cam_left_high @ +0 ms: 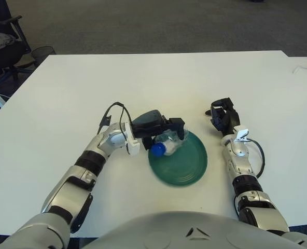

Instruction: Put the bottle into the plate.

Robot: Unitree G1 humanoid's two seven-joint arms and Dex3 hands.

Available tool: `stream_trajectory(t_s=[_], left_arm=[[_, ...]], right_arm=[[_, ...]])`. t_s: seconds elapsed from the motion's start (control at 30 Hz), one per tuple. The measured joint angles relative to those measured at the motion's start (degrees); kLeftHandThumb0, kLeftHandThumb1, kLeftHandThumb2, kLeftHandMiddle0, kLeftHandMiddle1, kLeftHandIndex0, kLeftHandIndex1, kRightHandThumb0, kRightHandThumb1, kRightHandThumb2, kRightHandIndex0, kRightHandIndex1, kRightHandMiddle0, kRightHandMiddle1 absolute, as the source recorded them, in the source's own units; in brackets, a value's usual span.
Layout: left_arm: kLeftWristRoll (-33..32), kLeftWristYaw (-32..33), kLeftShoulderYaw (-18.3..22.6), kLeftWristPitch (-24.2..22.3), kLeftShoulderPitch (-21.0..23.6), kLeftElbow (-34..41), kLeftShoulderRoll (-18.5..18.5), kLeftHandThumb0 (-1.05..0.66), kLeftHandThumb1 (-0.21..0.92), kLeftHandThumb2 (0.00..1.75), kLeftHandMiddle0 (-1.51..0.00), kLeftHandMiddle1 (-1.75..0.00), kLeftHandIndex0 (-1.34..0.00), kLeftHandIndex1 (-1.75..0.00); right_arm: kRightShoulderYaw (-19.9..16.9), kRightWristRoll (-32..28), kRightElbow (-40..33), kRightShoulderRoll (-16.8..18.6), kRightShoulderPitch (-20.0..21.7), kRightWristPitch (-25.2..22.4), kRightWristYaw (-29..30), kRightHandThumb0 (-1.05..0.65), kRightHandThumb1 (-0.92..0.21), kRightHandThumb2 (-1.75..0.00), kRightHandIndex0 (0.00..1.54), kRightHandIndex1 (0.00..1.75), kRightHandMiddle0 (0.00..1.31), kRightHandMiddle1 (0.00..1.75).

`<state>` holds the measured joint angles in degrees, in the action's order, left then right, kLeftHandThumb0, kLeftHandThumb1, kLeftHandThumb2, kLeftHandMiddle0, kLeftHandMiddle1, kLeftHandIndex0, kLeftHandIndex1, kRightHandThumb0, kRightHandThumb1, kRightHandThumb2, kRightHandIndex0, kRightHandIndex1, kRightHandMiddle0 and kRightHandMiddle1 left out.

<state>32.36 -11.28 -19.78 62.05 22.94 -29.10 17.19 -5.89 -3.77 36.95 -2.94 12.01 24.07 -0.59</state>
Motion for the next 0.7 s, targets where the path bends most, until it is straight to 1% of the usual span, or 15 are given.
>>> stream_trajectory(t_s=[0.07,0.13,0.17,0.2,0.23,0.27,0.3,0.33,0.37,0.4,0.43,0.47,0.53,0.57,0.7], left_arm=[[-0.8,-0.1,0.1,-1.7,-0.6,1.3,0.2,-0.08,0.22,1.41,-1.11,-1.75,-0.96,-1.75],[-1.5,0.6,0.4,-2.8,-1.3,1.6,0.1,-0.04,0.18,1.46,-0.92,-1.75,-0.76,-1.73],[-1.5,1.5,0.7,-3.0,-1.6,1.6,0.0,-0.03,0.17,1.47,-0.88,-1.75,-0.72,-1.72],[-1.3,2.6,0.9,-3.0,-1.9,1.5,-0.1,-0.02,0.21,1.41,-0.79,-1.75,-0.64,-1.68],[-0.8,3.9,1.2,-2.9,-2.2,1.3,-0.3,-0.02,0.30,1.30,-0.69,-1.75,-0.56,-1.63],[0.1,6.0,1.4,-2.6,-2.5,0.8,-0.4,-0.01,0.42,1.17,-0.57,-1.75,-0.43,-1.66],[0.7,7.4,1.6,-2.3,-2.8,0.5,-0.5,-0.01,0.49,1.09,-0.52,-1.75,-0.37,-1.67],[1.5,9.0,1.6,-2.1,-3.0,0.2,-0.5,-0.01,0.59,0.97,-0.43,-1.75,-0.28,-1.69],[2.4,10.2,1.7,-2.1,-3.2,0.0,-0.5,-0.08,0.66,0.88,-0.35,-1.72,-0.26,-1.70],[3.1,11.0,1.7,-2.1,-3.4,-0.1,-0.4,-0.18,0.75,0.75,-0.24,-1.68,-0.24,-1.71],[4.1,11.8,1.6,-2.2,-3.5,-0.1,-0.3,-0.37,0.78,0.67,-0.15,-1.60,-0.15,-1.62],[4.7,12.4,1.6,-2.2,-3.5,-0.1,-0.2,-0.49,0.78,0.64,-0.10,-1.54,-0.10,-1.55],[5.8,13.5,1.5,-2.3,-3.4,-0.1,-0.1,-0.61,0.79,0.61,-0.05,-1.45,-0.05,-1.48],[6.2,14.0,1.5,-2.4,-3.4,-0.1,0.0,-0.67,0.79,0.60,-0.03,-1.36,-0.03,-1.41],[6.6,14.8,1.4,-3.0,-3.2,0.0,0.4,-0.77,0.82,0.55,-0.01,-1.17,-0.01,-1.28]], right_arm=[[0.0,0.0,-0.2,0.1,-0.1,0.0,0.0,-0.01,-0.89,-0.49,0.33,1.47,0.17,1.75],[0.0,0.0,-0.3,0.1,-0.1,0.0,0.0,-0.01,-0.89,-0.49,0.33,1.46,0.17,1.75],[0.0,0.0,-0.3,0.1,-0.2,0.0,0.0,-0.01,-0.89,-0.49,0.32,1.46,0.17,1.75],[0.0,0.0,-0.4,0.1,-0.2,0.0,0.0,-0.01,-0.89,-0.49,0.32,1.47,0.17,1.75],[0.0,0.0,-0.4,0.1,-0.2,0.0,0.0,-0.01,-0.89,-0.49,0.32,1.47,0.17,1.75],[0.0,0.0,-0.4,0.1,-0.2,0.0,0.0,-0.01,-0.90,-0.49,0.31,1.48,0.17,1.75],[0.0,0.0,-0.4,0.1,-0.2,0.0,0.0,-0.01,-0.90,-0.49,0.31,1.48,0.17,1.75],[0.0,0.0,-0.4,0.1,-0.2,0.0,0.0,-0.01,-0.90,-0.49,0.30,1.49,0.17,1.75],[0.0,0.0,-0.4,0.1,-0.3,0.0,0.0,-0.01,-0.90,-0.49,0.30,1.49,0.17,1.74],[0.0,0.0,-0.4,0.1,-0.3,0.1,0.0,-0.01,-0.90,-0.50,0.30,1.50,0.16,1.74],[0.0,0.0,-0.4,0.1,-0.4,0.3,0.0,-0.01,-0.89,-0.50,0.29,1.51,0.17,1.75],[-0.1,-0.1,-0.4,0.1,-0.5,0.5,0.0,-0.01,-0.89,-0.50,0.29,1.51,0.17,1.75],[-0.1,-0.1,-0.3,0.1,-0.5,0.7,-0.1,-0.01,-0.89,-0.51,0.29,1.51,0.17,1.75],[-0.1,-0.1,-0.3,0.1,-0.5,0.7,-0.1,-0.01,-0.89,-0.51,0.29,1.51,0.18,1.75],[-0.3,-0.3,-0.2,0.3,-0.6,1.2,-0.7,-0.01,-0.89,-0.51,0.29,1.50,0.18,1.75]])
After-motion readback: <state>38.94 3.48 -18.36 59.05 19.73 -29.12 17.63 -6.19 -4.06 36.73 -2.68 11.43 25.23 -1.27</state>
